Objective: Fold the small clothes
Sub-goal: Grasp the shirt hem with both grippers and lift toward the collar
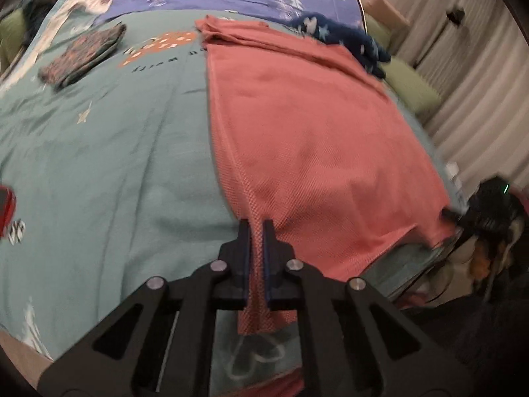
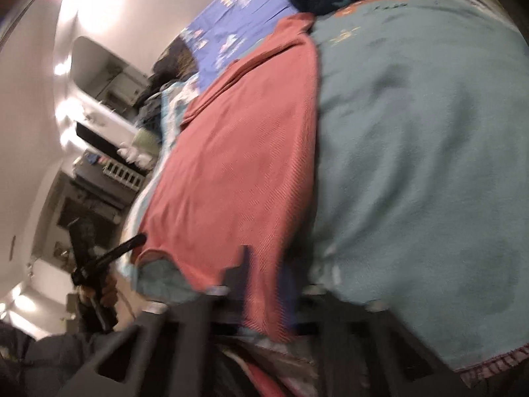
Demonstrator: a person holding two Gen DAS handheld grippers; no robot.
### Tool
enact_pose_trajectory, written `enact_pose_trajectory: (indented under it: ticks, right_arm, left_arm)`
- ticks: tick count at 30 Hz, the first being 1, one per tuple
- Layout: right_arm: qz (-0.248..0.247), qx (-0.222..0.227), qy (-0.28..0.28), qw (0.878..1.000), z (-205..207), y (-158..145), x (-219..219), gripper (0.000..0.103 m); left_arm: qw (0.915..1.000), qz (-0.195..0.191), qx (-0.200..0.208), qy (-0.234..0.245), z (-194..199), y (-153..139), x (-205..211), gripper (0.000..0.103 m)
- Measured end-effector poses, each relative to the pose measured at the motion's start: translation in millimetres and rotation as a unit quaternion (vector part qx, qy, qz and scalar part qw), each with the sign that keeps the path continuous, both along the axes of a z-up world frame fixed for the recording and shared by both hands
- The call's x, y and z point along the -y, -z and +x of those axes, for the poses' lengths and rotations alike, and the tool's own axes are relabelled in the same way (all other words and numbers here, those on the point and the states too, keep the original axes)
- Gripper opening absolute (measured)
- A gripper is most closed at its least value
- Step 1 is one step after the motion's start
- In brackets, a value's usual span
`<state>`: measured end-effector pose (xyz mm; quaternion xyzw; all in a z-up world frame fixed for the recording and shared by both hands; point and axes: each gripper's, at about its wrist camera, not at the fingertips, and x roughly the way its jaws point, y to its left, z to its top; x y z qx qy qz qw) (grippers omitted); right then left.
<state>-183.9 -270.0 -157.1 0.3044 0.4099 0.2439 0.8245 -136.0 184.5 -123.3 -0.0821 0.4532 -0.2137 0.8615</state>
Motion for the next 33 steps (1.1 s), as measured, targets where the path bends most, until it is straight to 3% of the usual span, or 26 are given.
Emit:
enact_pose_trajectory:
  ticks: [7, 13, 19, 25, 33]
  right_arm:
    - [0.072, 0.076, -0.005, 0.995, 3, -43, 14, 0.004]
    - [0.098, 0.117, 0.008, 0.988, 21, -73, 26, 0.004]
    - [0.084, 0.154, 0.037, 0.984, 50, -107, 37, 0.004]
    - [0.024, 0.172, 0.083, 0.981, 97, -140, 42, 0.004]
    - [-0.039, 0.169, 0.125, 0.977, 173, -156, 39, 0.004]
  left_arm:
    - [0.9938, -0.063, 0.091, -0.005, -7, -58, -9, 0.007]
    - [0.9859, -0.103, 0.131, -0.014, 13, -90, -15, 0.007]
    - [0.9782, -0.12, 0.167, -0.029, 43, -120, -19, 0.007]
    - [0.9754, -0.102, 0.19, -0.046, 93, -145, -5, 0.007]
    - [0.9762, -0.086, 0.186, -0.072, 164, -155, 17, 0.007]
